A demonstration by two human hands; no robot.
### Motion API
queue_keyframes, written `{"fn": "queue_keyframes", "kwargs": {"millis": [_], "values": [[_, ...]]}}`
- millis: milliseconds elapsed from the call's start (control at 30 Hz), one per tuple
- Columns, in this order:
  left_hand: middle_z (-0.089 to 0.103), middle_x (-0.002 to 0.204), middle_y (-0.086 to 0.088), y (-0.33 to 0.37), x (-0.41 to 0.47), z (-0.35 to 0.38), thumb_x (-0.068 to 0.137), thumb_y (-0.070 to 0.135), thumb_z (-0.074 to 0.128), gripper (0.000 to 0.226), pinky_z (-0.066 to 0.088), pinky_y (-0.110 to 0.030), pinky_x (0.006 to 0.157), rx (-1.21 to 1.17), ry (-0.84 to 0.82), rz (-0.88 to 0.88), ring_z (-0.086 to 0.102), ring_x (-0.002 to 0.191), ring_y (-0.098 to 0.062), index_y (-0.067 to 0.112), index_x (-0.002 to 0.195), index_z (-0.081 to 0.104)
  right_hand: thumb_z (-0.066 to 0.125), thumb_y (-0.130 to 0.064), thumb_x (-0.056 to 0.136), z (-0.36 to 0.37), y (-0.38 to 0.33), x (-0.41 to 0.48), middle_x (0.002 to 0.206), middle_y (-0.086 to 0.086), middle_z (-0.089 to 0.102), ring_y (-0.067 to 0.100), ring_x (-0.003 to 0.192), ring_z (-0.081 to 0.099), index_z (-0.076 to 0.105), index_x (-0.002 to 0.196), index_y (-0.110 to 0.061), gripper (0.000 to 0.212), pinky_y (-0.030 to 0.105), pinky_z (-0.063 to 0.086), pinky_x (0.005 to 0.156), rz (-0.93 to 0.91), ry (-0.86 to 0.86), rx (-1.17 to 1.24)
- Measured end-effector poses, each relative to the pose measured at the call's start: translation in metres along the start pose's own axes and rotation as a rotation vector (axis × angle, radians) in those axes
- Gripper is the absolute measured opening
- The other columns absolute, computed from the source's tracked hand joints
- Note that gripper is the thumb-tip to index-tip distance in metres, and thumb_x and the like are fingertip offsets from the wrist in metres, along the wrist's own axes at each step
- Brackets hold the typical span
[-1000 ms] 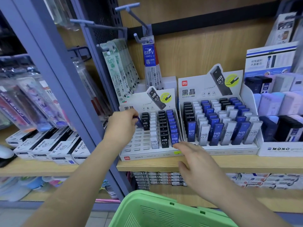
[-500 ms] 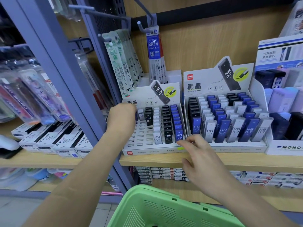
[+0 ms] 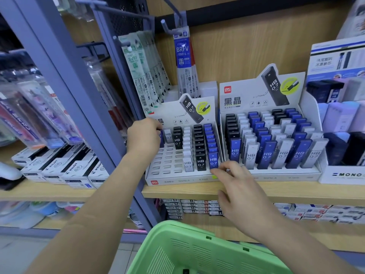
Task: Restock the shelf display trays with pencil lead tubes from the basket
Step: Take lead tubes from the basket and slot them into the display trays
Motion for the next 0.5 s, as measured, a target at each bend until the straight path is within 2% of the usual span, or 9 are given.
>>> {"fn": "queue_keyframes", "kwargs": {"millis": [100,167,300,433,500], "values": [[0.067,0.100,-0.014,-0.004,0.003,0.011,0.090,0.001,0.050,0.032,0.048,-0.037,0.068,0.129,-0.022,0.021,0.062,0.092,-0.035,0.013,0.115,0.066,0.051,-0.013,0.093,0.001,-0.001,-0.001,0.137,-0.004,0.034,0.016,0.125,0.033,0.040,0.147,-0.020,0.056,0.024,0.030,0.109,-0.005,-0.010,-0.022],[0.065,0.091,-0.013,-0.001,0.001,0.014,0.089,0.001,0.051,0.025,0.039,-0.034,0.058,0.237,-0.024,0.058,0.060,0.081,-0.032,0.006,0.110,0.065,0.052,-0.014,0.092,0.003,-0.003,-0.001,0.137,-0.003,0.033,0.017,0.125,0.032,0.038,0.148,-0.019,0.058,0.026,0.029,0.110,-0.008,-0.022,-0.054],[0.067,0.086,-0.013,0.003,-0.003,0.013,0.085,-0.001,0.054,0.019,0.038,-0.032,0.059,0.254,-0.001,0.079,0.060,0.078,-0.032,0.009,0.093,0.068,0.052,-0.017,0.091,0.002,-0.006,0.000,0.136,-0.004,0.031,0.017,0.123,0.027,0.035,0.150,-0.021,0.061,0.029,0.031,0.109,-0.005,-0.038,-0.094],[0.059,0.076,-0.010,0.011,-0.011,0.008,0.084,-0.005,0.053,0.016,0.038,-0.033,0.056,0.364,-0.034,0.125,0.050,0.067,-0.028,0.007,0.087,0.062,0.049,-0.021,0.094,-0.003,-0.005,-0.001,0.138,-0.007,0.028,0.015,0.124,0.025,0.028,0.152,-0.026,0.062,0.026,0.025,0.111,-0.024,-0.058,-0.090],[0.057,0.078,-0.008,0.022,-0.025,0.008,0.081,-0.009,0.051,0.018,0.038,-0.033,0.056,0.460,-0.083,0.193,0.052,0.070,-0.028,0.008,0.081,0.054,0.050,-0.019,0.095,-0.007,-0.003,-0.005,0.137,-0.008,0.032,0.014,0.125,0.028,0.029,0.151,-0.028,0.061,0.025,0.027,0.110,-0.028,-0.054,-0.042]]}}
Point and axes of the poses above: each hand's wrist, its own x-axis towards the middle knuckle, its own z-axis out of the palm, y = z × x, the point moved 8 cm from there along x, towards the middle knuckle
